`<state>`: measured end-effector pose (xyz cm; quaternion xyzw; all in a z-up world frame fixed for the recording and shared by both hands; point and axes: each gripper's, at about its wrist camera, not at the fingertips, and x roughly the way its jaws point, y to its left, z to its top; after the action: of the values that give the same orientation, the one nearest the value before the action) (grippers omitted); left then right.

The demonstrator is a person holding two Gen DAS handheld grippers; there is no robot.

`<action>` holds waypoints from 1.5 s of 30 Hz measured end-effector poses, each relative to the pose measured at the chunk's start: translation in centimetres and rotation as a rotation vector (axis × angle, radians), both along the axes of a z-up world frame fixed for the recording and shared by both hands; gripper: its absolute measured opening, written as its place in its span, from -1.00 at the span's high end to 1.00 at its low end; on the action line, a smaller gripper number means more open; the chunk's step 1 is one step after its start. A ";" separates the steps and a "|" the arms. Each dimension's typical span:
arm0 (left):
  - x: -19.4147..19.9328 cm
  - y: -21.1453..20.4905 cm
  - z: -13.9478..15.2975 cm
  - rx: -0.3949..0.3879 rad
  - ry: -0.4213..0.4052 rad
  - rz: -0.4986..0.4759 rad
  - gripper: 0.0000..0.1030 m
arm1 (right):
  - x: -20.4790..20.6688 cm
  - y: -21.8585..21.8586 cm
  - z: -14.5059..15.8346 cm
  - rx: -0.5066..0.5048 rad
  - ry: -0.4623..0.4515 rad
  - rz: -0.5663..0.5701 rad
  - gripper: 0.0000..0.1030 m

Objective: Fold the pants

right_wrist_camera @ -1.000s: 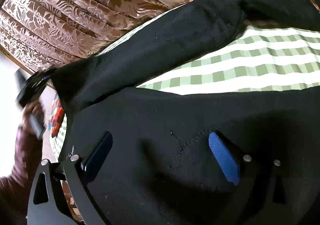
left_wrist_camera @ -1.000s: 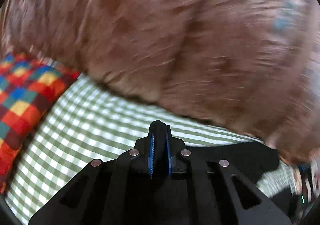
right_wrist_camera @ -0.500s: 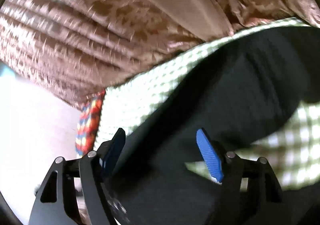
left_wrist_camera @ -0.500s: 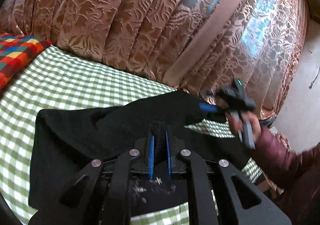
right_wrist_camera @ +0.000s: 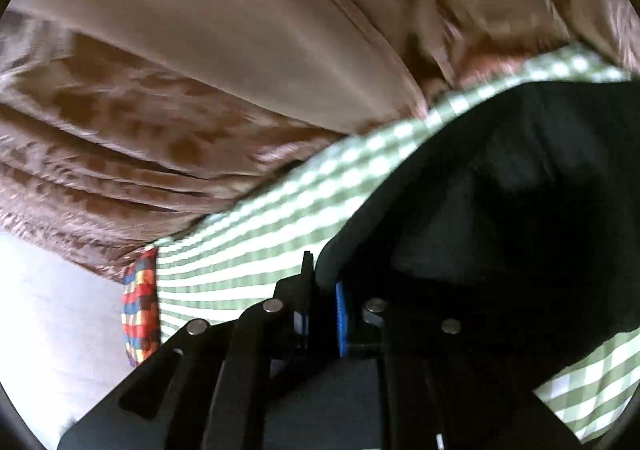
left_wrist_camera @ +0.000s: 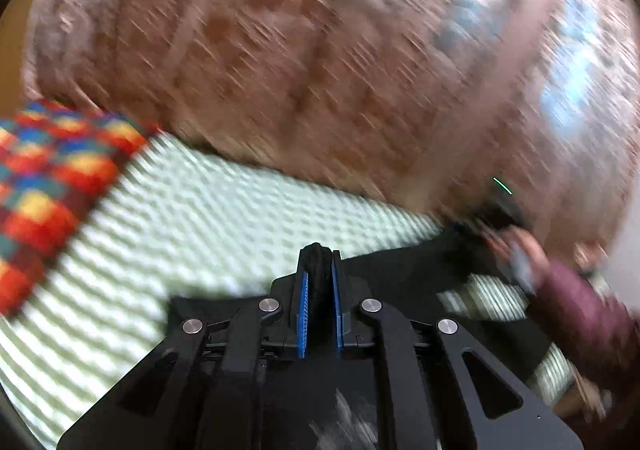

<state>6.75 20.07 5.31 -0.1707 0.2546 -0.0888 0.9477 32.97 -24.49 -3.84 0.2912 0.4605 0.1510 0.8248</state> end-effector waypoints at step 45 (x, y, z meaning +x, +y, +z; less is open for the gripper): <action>-10.8 4.6 -9.5 -0.435 0.255 0.290 0.76 | -28.0 -2.0 -4.8 0.030 -0.062 0.202 0.85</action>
<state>-4.00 24.65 -4.14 -0.4144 0.3197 0.0170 0.8519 4.97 -26.46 -8.60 0.2506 0.4596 0.2492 0.8148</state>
